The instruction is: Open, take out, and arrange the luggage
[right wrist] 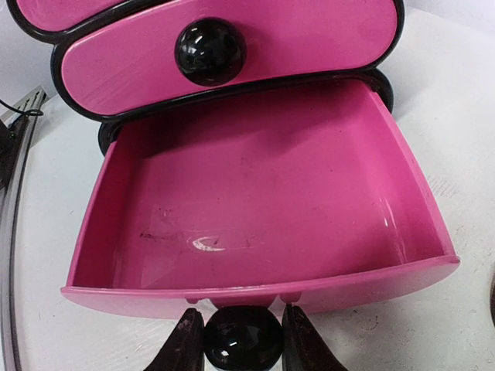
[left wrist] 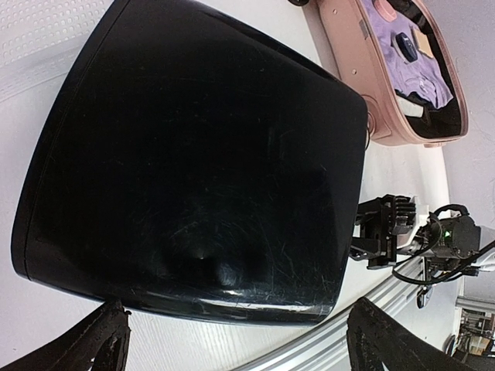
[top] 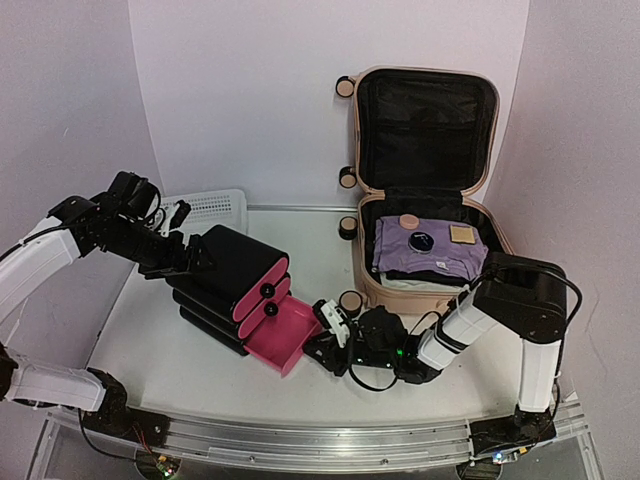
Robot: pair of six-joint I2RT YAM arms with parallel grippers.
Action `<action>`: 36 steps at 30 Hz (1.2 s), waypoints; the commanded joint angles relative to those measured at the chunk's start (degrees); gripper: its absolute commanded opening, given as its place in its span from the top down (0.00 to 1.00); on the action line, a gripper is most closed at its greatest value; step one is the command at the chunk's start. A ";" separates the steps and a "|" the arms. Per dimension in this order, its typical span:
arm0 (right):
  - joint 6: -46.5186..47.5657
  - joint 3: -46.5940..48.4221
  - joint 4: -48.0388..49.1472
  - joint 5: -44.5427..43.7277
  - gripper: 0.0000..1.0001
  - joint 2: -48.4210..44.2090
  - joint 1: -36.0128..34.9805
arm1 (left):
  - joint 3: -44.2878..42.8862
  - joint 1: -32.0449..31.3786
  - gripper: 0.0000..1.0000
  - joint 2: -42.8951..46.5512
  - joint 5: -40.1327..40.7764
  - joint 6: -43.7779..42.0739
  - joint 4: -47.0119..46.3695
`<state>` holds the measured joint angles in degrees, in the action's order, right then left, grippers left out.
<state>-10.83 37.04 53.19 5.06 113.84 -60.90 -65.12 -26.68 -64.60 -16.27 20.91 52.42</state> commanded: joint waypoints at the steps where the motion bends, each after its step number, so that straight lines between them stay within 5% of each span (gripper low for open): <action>1: 0.02 -0.80 -1.20 -1.75 0.62 -4.53 -0.72 | -2.16 -0.04 0.02 0.00 0.36 -1.04 -1.94; 5: 0.83 -2.20 -7.79 -4.94 0.30 -9.61 -0.71 | -1.98 -0.04 0.02 0.12 0.70 -1.20 -1.92; 10: 9.14 -4.05 -25.96 -12.90 0.02 -23.40 -0.72 | -2.00 -0.04 0.02 -0.43 1.08 -1.71 -1.92; 15: 20.04 -0.83 -44.79 -25.50 0.02 -37.22 -0.68 | -3.02 -0.04 0.02 -1.78 1.11 -2.35 -1.97; 18: 17.62 4.18 -51.73 -38.16 0.02 -40.07 3.51 | -3.71 -0.04 0.02 -2.81 0.70 -2.38 -2.13; 21: 2.52 15.55 -71.53 -29.90 0.02 -37.91 18.42 | -4.12 -0.04 0.02 -3.11 -0.01 -2.05 -2.35; 25: -6.31 31.59 -88.25 -16.12 0.02 -28.62 33.07 | -3.43 -0.04 0.02 -1.74 -0.35 -1.54 -2.43; 31: -7.75 49.00 -100.65 -1.88 0.02 -13.66 42.46 | -1.68 -0.04 0.02 1.15 -0.10 -0.97 -2.57; 36: -4.41 59.13 -105.47 -3.37 0.02 -5.61 43.80 | -0.53 0.00 0.02 3.05 -0.33 -0.35 -2.49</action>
<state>-16.14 88.99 -43.92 -1.63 104.86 -17.45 -66.24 -26.70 -64.10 -16.21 19.75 51.96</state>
